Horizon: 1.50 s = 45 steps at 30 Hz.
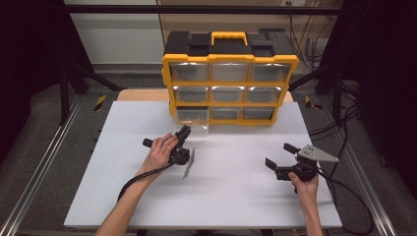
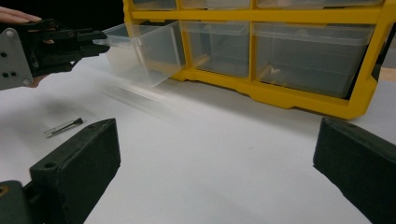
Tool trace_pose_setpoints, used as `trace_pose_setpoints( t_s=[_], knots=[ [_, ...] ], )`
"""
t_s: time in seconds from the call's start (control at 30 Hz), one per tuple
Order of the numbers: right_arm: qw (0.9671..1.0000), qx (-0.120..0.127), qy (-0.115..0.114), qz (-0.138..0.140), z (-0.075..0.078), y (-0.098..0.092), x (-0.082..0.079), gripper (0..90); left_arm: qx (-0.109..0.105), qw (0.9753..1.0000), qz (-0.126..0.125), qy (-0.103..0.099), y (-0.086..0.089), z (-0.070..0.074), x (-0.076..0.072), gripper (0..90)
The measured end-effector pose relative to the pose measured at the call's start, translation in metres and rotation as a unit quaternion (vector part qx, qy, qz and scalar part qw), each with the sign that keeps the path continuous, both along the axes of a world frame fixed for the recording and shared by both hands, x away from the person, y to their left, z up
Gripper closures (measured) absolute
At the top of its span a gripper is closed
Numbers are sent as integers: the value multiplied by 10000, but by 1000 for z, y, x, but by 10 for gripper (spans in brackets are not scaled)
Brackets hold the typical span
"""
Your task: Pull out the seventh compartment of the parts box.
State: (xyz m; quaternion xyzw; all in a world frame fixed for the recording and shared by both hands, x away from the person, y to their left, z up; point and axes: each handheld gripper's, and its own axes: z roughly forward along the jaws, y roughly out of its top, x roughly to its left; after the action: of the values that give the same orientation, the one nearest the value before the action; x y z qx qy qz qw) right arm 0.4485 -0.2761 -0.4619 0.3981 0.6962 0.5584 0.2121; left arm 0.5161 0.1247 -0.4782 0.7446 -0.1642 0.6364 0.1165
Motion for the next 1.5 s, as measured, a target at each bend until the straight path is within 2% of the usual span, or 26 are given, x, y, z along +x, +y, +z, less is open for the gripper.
trace_pose_setpoints(
  t_s=[0.4, 0.57, 0.67, 0.7, 0.77, 0.8, 0.83, 0.87, 0.9, 0.97, 1.0, 1.03, 1.07, 1.1, 1.13, 1.17, 1.2, 1.23, 1.27, 1.3, 1.33, 1.37, 1.4, 1.43, 1.47, 1.5],
  knots=[
    [10000, -6, -20, 5, 0, 0, 0, 13, -4, 9998, 69, 205, 0, 5, 0, 751],
    [10000, -2, -17, 6, 0, 0, 0, 13, -388, 9977, 206, 517, 2, 12, -1, 713],
    [10000, 0, -15, 11, 0, 0, 0, 13, -773, 9935, 262, 789, 5, 18, -3, 683],
    [10000, 0, -15, 11, 0, 0, 0, 13, -773, 9935, 262, 789, 5, 18, -3, 677],
    [10000, -1, -15, 10, 0, 0, 0, 13, -1080, 9886, 278, 1010, 8, 22, -5, 659],
    [10000, -1, -15, 10, 0, 0, 0, 13, -1080, 9886, 278, 1010, 8, 22, -5, 653],
    [10000, 1, -19, 11, 0, 0, 0, 13, -1239, 9854, 307, 1129, 9, 25, -6, 645],
    [10000, 1, -19, 11, 0, 0, 0, 13, -1239, 9854, 307, 1129, 9, 25, -6, 638],
    [10000, -2, -19, 11, 0, 0, 0, 13, -1485, 9800, 297, 1290, 10, 27, -7, 629],
    [10000, 10, -18, 12, 0, 0, 0, 13, -1665, 9752, 340, 1416, 12, 30, -8, 614],
    [10000, 11, -18, 10, 0, 0, 0, 13, -1665, 9752, 340, 1416, 12, 30, -8, 602],
    [10000, 11, -18, 12, 0, 0, 0, 13, -1905, 9685, 360, 1565, 14, 33, -9, 592],
    [10000, 11, -18, 12, 0, 0, 0, 13, -1905, 9685, 360, 1565, 14, 33, -9, 585],
    [10000, 5, -16, 12, 0, 0, 0, 13, -2162, 9599, 388, 1742, 16, 37, -10, 575],
    [10000, 5, -16, 12, 0, 0, 0, 13, -2162, 9599, 388, 1742, 16, 37, -10, 563],
    [10000, 9, -14, 15, 0, 0, 0, 13, -2469, 9488, 406, 1929, 18, 40, -10, 553],
    [10000, 10, -15, 15, 0, 0, 0, 13, -2469, 9488, 406, 1929, 18, 40, -10, 544],
    [10000, 16, -14, 15, 0, 0, 0, 13, -2800, 9342, 452, 2165, 21, 44, -10, 532],
    [10000, 21, -14, 14, 0, 0, 0, 13, -2800, 9342, 452, 2165, 21, 44, -10, 518],
    [10000, 26, -21, 14, 0, 0, 0, 13, -3106, 9187, 523, 2384, 24, 47, -10, 497],
    [10000, 26, -21, 14, 0, 0, 0, 13, -3106, 9187, 523, 2384, 24, 47, -10, 487],
    [10000, 33, -13, 11, 1, 0, 0, 13, -3374, 9039, 552, 2571, 28, 49, -10, 480],
    [10000, 33, -13, 11, 1, 0, 0, 13, -3374, 9039, 552, 2571, 28, 49, -10, 468],
    [10000, 29, -15, 10, 1, 0, 0, 13, -3661, 8867, 548, 2771, 31, 51, -11, 461],
    [10000, 29, -15, 10, 1, 0, 0, 13, -3823, 8763, 540, 2881, 33, 52, -11, 453],
    [10000, 32, -11, 11, 1, 0, 0, 13, -3823, 8763, 540, 2881, 33, 52, -11, 444]
  ],
)
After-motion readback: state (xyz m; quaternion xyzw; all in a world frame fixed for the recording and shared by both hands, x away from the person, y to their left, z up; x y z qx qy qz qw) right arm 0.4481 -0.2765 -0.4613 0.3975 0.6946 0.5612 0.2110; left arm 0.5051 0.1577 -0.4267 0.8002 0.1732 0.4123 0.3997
